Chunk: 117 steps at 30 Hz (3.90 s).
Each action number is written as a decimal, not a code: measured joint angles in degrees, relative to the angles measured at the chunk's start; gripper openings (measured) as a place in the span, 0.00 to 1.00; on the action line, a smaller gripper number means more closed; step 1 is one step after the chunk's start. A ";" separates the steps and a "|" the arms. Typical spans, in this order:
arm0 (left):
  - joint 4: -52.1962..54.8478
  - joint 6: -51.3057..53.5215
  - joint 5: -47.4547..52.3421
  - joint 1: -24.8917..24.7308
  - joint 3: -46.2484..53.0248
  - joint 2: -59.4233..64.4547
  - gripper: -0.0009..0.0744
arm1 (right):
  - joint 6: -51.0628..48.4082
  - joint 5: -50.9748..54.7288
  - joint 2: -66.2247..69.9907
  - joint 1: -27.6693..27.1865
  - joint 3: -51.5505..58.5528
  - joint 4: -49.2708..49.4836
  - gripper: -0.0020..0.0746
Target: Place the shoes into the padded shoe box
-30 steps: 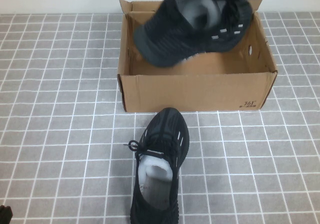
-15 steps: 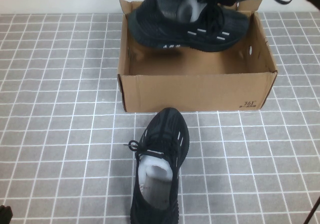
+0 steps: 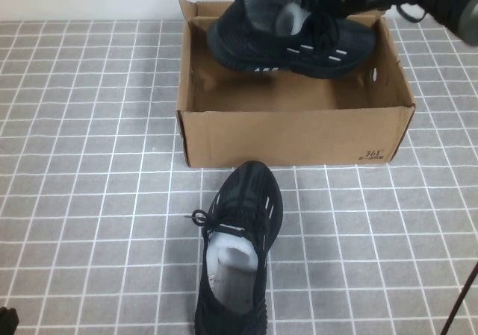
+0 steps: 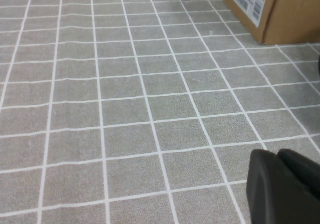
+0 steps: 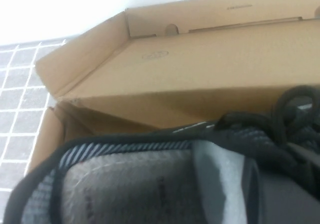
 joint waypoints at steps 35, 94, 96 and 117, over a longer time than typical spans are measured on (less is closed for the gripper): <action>0.00 0.00 0.00 0.00 0.00 0.00 0.01 | -13.14 -11.90 9.18 0.00 -0.03 0.58 0.24; 0.00 0.00 0.00 0.00 0.00 0.00 0.01 | -25.15 24.85 -70.12 6.94 46.35 -8.40 0.02; 0.00 0.00 0.00 0.00 0.00 0.00 0.01 | -25.15 24.85 -70.38 6.94 46.48 -9.26 0.02; 0.00 0.00 0.00 0.00 0.00 0.00 0.01 | -15.66 -7.62 -96.56 -14.13 94.67 -11.63 0.02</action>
